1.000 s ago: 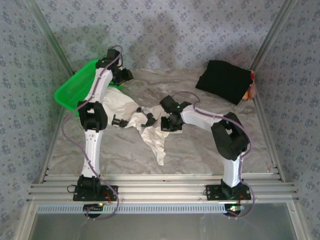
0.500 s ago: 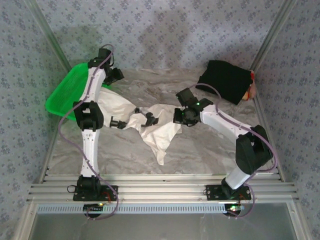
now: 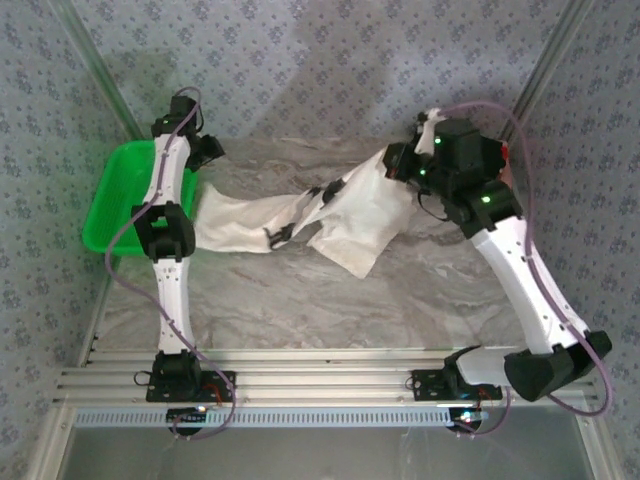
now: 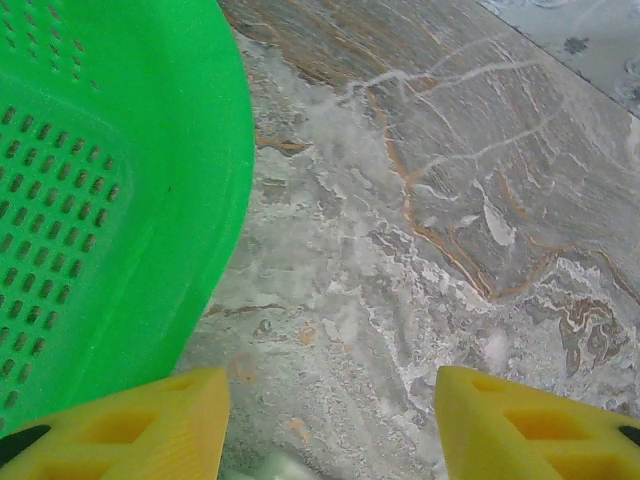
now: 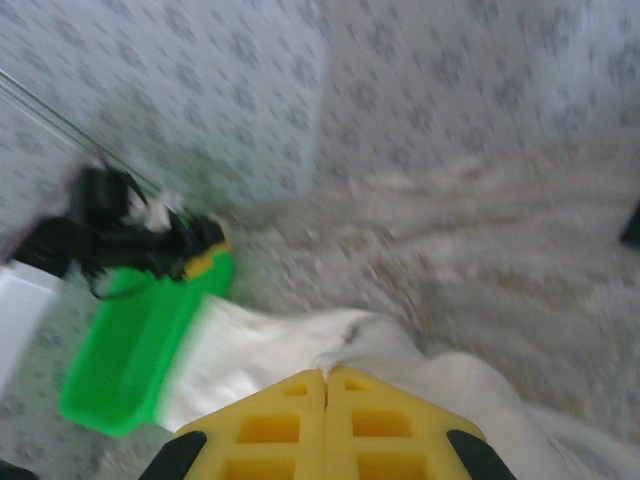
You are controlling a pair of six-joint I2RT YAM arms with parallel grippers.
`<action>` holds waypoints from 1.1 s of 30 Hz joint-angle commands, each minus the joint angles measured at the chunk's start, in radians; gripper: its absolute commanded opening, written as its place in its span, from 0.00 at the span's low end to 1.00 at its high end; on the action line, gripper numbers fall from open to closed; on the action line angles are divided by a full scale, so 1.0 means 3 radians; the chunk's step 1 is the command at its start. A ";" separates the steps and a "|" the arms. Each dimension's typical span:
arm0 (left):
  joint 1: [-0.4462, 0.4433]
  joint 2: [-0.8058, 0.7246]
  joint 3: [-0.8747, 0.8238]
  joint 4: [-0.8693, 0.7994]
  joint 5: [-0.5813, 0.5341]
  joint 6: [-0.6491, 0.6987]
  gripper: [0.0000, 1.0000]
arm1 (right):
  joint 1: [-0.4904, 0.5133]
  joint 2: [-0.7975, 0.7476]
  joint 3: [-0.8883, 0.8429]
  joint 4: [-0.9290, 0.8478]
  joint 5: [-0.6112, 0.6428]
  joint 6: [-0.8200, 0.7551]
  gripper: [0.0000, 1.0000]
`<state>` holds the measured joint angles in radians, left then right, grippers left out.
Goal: Fold and stack the t-shirts
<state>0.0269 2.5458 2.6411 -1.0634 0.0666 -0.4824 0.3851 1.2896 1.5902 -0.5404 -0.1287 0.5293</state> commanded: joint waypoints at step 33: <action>-0.0738 -0.4489 -0.3245 0.0697 0.0103 -0.0147 0.78 | 0.0811 0.1623 0.0729 -0.0403 -0.1129 -0.0678 0.01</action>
<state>-0.1902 1.3296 1.8236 -0.9127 0.1581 -0.4835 0.5816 1.7210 1.8000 -0.7040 -0.3424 0.3214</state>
